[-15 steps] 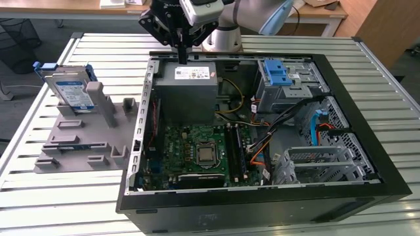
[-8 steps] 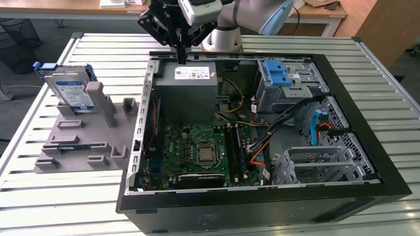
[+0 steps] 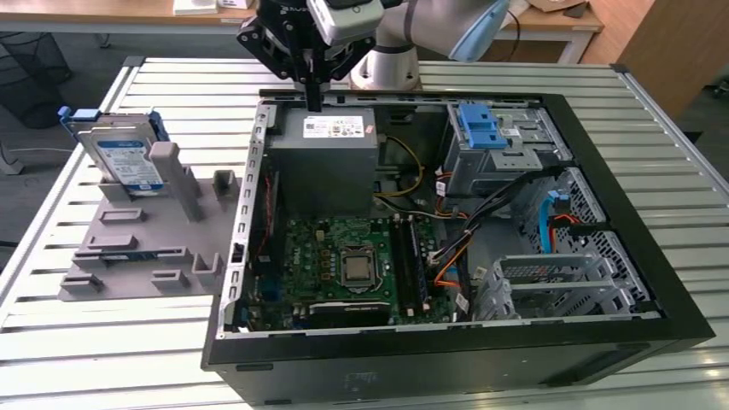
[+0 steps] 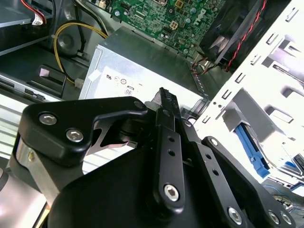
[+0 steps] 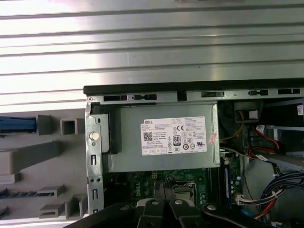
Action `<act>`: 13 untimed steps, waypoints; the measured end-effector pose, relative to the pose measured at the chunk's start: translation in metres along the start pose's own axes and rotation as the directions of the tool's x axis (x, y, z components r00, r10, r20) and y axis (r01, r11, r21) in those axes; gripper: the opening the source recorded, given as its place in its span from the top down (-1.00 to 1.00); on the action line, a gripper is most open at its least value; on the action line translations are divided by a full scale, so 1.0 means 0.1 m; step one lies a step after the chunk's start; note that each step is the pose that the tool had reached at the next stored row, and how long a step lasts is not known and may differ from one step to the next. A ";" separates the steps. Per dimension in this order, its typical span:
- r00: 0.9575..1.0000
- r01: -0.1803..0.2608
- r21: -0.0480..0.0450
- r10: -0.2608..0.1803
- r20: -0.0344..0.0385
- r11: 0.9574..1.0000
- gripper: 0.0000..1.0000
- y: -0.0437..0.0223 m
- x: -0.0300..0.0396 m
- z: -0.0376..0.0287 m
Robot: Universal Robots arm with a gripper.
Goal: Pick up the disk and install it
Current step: 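Reach for the disk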
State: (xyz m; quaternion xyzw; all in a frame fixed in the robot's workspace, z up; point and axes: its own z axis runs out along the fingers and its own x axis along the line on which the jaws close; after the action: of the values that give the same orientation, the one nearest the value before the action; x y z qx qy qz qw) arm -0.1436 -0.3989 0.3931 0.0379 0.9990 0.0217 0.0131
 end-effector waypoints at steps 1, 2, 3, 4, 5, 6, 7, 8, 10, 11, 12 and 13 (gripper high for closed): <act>1.000 0.000 0.000 0.000 0.000 1.000 0.79 0.000 0.007 0.000; 1.000 0.000 0.000 0.000 0.000 1.000 0.79 -0.001 0.013 0.000; 1.000 0.000 0.000 0.000 0.000 1.000 0.79 -0.001 0.016 0.000; 1.000 0.000 0.000 0.000 0.000 1.000 0.79 -0.001 0.016 0.000; 1.000 0.000 0.000 0.000 0.000 1.000 0.79 -0.001 0.018 0.000; 1.000 0.000 0.000 0.000 0.000 1.000 0.79 -0.001 0.019 0.000; 1.000 0.000 0.000 0.000 0.000 1.000 0.79 -0.001 0.019 0.000; 1.000 0.000 0.000 0.000 0.000 1.000 0.79 -0.001 0.020 0.000; 1.000 0.000 0.000 0.000 0.000 1.000 0.79 -0.002 0.028 0.000; 1.000 0.000 0.000 0.000 0.000 1.000 0.79 -0.003 0.035 0.000; 1.000 0.000 0.000 0.000 0.000 1.000 0.79 -0.003 0.039 0.000; 1.000 0.000 0.000 0.000 0.000 1.000 0.79 -0.003 0.043 0.000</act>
State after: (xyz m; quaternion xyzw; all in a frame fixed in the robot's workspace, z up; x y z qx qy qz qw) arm -0.1479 -0.3988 0.3930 0.0379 0.9990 0.0217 0.0131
